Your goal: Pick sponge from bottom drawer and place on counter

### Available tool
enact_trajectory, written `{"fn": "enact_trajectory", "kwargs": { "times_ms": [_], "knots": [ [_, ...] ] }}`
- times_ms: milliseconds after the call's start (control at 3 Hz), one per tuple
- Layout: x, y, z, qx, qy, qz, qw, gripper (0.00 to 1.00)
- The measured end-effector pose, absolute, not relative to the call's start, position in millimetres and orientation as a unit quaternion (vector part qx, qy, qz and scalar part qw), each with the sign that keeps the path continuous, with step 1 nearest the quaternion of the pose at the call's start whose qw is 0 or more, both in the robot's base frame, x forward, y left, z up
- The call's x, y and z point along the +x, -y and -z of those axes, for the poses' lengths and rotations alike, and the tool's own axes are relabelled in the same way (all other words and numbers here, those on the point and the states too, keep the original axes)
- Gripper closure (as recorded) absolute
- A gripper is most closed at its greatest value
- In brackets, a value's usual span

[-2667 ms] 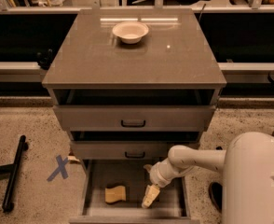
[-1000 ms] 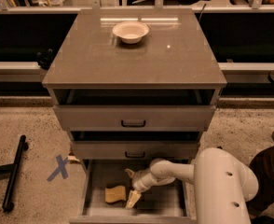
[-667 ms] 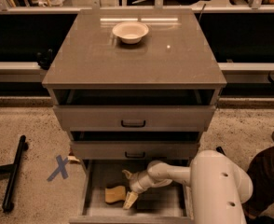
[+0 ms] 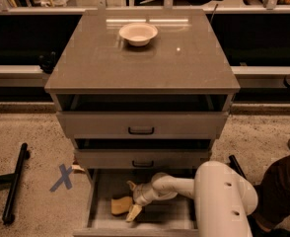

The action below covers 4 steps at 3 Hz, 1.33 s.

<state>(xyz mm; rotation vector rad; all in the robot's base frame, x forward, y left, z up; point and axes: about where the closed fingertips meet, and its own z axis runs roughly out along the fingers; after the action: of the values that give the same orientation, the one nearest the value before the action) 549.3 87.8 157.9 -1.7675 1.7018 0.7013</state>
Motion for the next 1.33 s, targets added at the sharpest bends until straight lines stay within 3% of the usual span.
{"fn": "enact_trajectory", "kwargs": {
  "times_ms": [667,1333],
  "knots": [
    [558.2,-91.2,-134.9,-0.652,-0.653,-0.265,0.279,0.00],
    [559.8,-94.1,-119.3,-0.652,-0.656,-0.275,0.263,0.49]
  ]
}}
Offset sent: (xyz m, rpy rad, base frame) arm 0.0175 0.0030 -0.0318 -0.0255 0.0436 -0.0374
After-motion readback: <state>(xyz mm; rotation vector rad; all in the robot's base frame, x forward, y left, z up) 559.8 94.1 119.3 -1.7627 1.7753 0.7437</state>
